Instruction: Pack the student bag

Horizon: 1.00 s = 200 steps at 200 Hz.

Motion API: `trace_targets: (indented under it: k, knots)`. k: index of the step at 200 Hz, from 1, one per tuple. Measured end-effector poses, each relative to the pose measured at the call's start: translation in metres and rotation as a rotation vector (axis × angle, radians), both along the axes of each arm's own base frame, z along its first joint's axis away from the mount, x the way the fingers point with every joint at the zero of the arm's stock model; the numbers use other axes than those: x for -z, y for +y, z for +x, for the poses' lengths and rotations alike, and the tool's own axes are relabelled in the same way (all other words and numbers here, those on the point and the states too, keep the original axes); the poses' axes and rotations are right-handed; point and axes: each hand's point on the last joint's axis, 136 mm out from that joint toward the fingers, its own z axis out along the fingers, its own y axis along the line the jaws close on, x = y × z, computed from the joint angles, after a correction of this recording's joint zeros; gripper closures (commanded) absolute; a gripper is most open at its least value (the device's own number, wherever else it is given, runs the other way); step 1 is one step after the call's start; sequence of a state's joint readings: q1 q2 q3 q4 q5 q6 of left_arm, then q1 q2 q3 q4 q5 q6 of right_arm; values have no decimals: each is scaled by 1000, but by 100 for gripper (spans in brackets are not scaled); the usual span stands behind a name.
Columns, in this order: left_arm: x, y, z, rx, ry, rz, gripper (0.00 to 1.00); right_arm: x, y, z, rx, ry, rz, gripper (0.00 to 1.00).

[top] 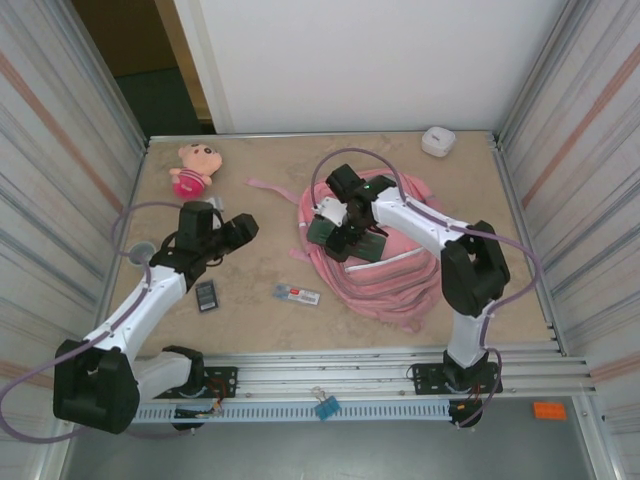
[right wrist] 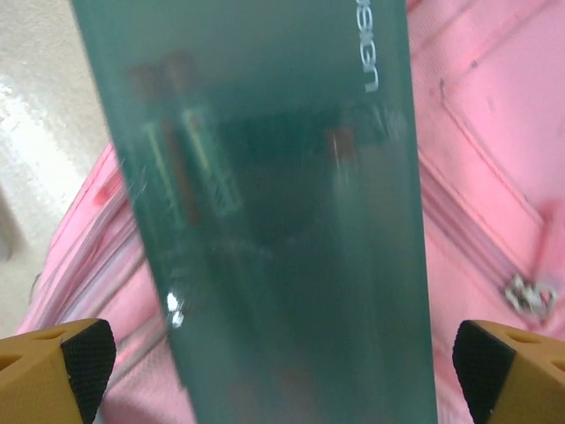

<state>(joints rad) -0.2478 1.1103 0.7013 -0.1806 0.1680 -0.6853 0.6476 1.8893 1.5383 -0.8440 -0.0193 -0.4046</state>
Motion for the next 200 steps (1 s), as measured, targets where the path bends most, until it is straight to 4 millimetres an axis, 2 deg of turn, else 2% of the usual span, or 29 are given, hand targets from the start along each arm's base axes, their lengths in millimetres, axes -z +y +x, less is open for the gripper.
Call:
trace_targets:
  k: [14, 26, 34, 52, 66, 86, 113, 135, 157, 178, 200]
  knots:
    - [11, 1, -5, -3, 26, 3, 31, 11, 2, 5, -11, 14, -12, 7]
    - [17, 2, -9, -5, 46, 6, 31, 18, 1, 8, -13, 26, -22, 18]
    - [18, 2, -9, -5, 49, 7, 31, 21, 1, 9, -13, 32, -24, 29]
    - [19, 3, -10, -7, 51, 11, 31, 20, 0, 10, -11, 31, -19, 46]
    - [20, 3, -10, -3, 52, 18, 31, 15, 0, 11, -9, 19, -15, 50]
    - [18, 3, -9, 5, 51, 28, 31, -2, -3, 13, 17, -10, 14, 53]
    - [3, -10, 0, 69, 1, 70, 32, -51, -21, 16, 127, -84, 118, 57]
    - [-19, -46, 4, 238, -110, 122, 32, -100, -58, 20, 317, -161, 252, 57]
    - [-36, -102, -2, 503, -265, 215, 27, -137, -124, 19, 598, -209, 439, 56]
    - [-39, -159, -14, 769, -400, 329, 20, -144, -188, 7, 871, -219, 594, 55]
    - [-30, -217, -23, 1013, -506, 425, 16, -129, -226, -15, 1077, -172, 707, 55]
